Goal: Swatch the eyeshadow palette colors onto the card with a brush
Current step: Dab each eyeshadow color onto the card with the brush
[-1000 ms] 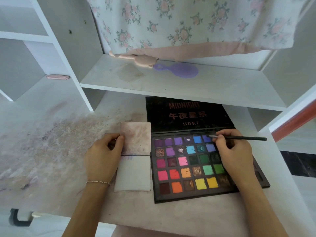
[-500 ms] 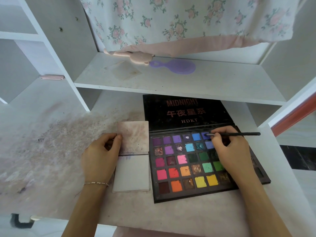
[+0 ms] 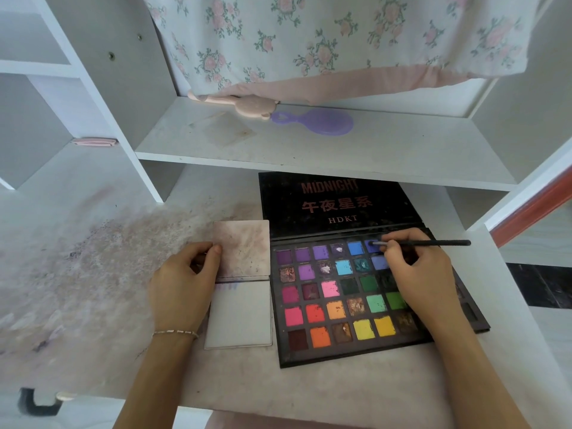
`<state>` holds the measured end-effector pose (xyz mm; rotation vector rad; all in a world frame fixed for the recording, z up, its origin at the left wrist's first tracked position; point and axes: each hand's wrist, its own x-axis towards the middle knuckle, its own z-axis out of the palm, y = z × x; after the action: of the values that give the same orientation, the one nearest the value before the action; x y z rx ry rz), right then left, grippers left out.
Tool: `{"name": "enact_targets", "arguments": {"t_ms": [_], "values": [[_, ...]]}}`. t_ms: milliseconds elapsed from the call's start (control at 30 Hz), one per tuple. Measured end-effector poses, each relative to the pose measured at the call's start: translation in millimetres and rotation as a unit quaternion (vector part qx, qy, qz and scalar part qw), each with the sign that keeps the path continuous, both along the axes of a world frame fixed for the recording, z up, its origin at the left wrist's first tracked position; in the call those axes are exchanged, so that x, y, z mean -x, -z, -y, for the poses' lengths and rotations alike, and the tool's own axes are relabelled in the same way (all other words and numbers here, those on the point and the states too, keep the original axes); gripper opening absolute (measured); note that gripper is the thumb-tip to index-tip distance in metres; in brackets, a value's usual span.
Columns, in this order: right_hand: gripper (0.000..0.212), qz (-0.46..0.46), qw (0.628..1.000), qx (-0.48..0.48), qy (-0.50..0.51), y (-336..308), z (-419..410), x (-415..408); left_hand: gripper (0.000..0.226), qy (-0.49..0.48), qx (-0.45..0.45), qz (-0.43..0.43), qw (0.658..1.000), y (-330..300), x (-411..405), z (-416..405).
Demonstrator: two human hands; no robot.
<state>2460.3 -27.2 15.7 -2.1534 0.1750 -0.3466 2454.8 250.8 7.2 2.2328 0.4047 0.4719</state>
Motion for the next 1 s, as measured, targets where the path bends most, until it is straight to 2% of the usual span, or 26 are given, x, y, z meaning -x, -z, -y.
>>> {"name": "enact_targets", "arguments": {"t_ms": [167, 333, 500, 600, 867, 1000], "values": [[0.027, 0.004, 0.999, -0.034, -0.009, -4, -1, 3, 0.01, -0.002, -0.002, -0.003, 1.0, -1, 0, 0], [0.027, 0.027, 0.993, -0.107, -0.044, -18, -11, 11, 0.01, -0.004, -0.001, -0.002, 1.0, 0, 0, 0], [0.022, 0.015, 0.979, -0.151, -0.138, -28, -46, 23, 0.01, -0.006, 0.002, -0.003, 1.0, 0, -1, 0], [0.025, -0.007, 0.965, -0.174, -0.197, -24, -72, 29, 0.009, -0.01, 0.002, -0.003, 1.0, 0, -1, 0], [0.012, -0.063, 0.96, -0.126, -0.24, -16, -115, 22, 0.01, 0.003, 0.014, 0.001, 1.0, 0, 0, -1], [0.018, -0.056, 0.959, -0.102, -0.258, -17, -119, 20, 0.009, 0.003, 0.013, 0.011, 1.0, 0, -1, -1]]}}
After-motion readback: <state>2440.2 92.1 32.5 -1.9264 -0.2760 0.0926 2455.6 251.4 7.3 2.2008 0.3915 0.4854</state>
